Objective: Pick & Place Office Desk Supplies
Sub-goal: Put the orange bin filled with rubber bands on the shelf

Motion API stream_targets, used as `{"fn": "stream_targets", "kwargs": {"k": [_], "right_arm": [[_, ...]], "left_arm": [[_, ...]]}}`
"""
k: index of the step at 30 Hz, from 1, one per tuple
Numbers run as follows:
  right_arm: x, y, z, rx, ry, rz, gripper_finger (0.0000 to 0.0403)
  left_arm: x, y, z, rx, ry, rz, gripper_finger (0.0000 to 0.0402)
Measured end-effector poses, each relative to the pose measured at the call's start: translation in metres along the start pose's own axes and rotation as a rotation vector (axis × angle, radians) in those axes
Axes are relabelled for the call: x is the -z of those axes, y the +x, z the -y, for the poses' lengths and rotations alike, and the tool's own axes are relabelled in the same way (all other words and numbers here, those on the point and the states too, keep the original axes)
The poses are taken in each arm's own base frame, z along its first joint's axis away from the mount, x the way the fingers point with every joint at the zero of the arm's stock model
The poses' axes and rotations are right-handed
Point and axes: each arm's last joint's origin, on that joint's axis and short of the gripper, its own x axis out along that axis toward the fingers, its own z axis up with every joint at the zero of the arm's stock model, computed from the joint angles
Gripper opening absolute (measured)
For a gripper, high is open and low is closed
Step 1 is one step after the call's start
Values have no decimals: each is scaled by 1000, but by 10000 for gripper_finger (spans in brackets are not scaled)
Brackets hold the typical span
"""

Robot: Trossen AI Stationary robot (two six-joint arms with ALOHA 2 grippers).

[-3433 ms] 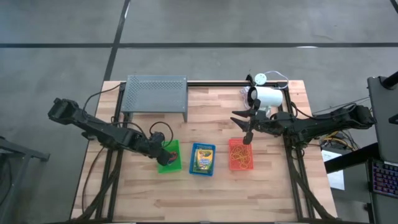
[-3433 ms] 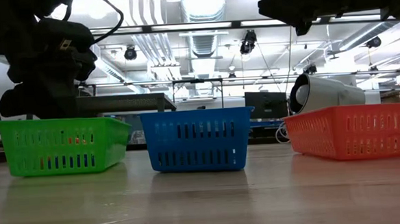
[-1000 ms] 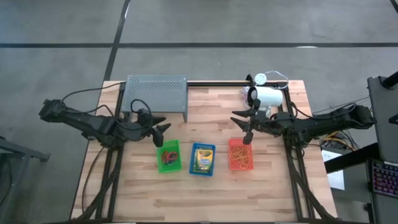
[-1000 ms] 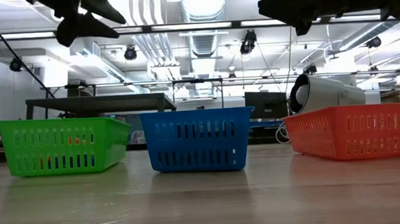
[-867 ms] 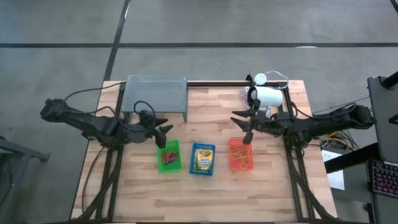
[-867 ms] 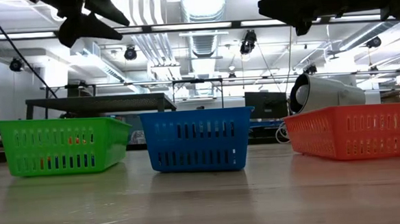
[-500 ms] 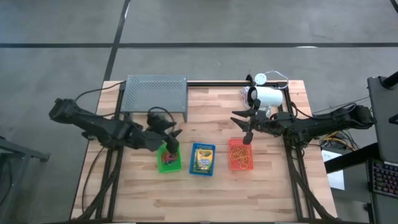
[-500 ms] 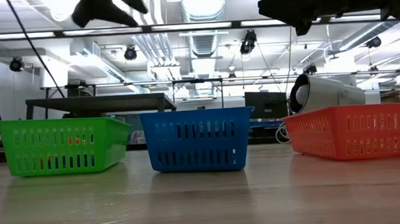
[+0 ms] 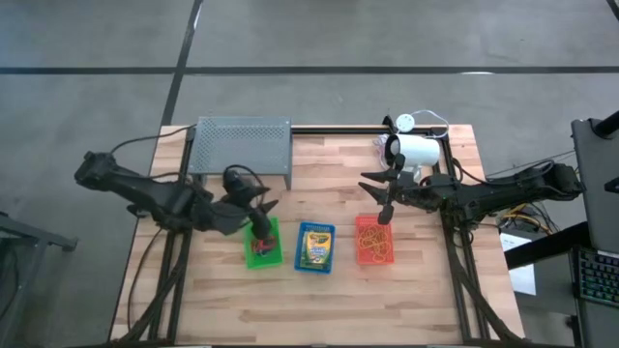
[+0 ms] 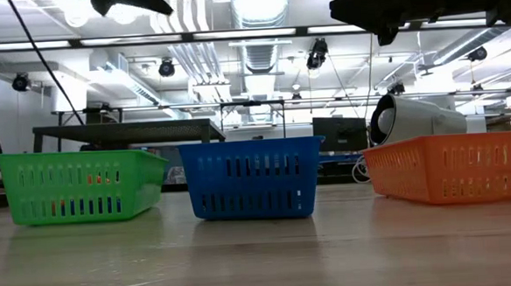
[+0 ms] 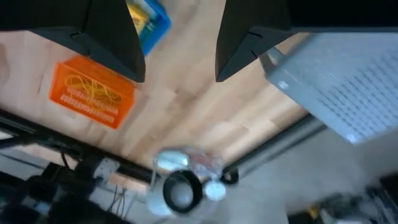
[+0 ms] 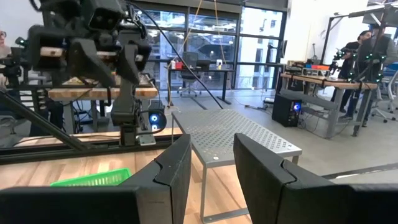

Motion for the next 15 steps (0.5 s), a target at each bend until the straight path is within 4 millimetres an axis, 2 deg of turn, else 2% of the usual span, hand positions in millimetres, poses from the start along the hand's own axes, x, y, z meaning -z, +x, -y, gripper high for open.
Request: {"fn": "stream_targets", "kwargs": {"k": [3, 10, 15], "right_arm": [[0, 0, 0, 0, 0, 0, 118], [0, 0, 0, 0, 0, 0, 118], [0, 0, 0, 0, 0, 0, 118]], "left_arm": [[3, -8, -13, -33, 14, 45, 200], [33, -6, -43, -48, 35, 42, 200], [31, -14, -49, 6, 46, 116, 200]]}}
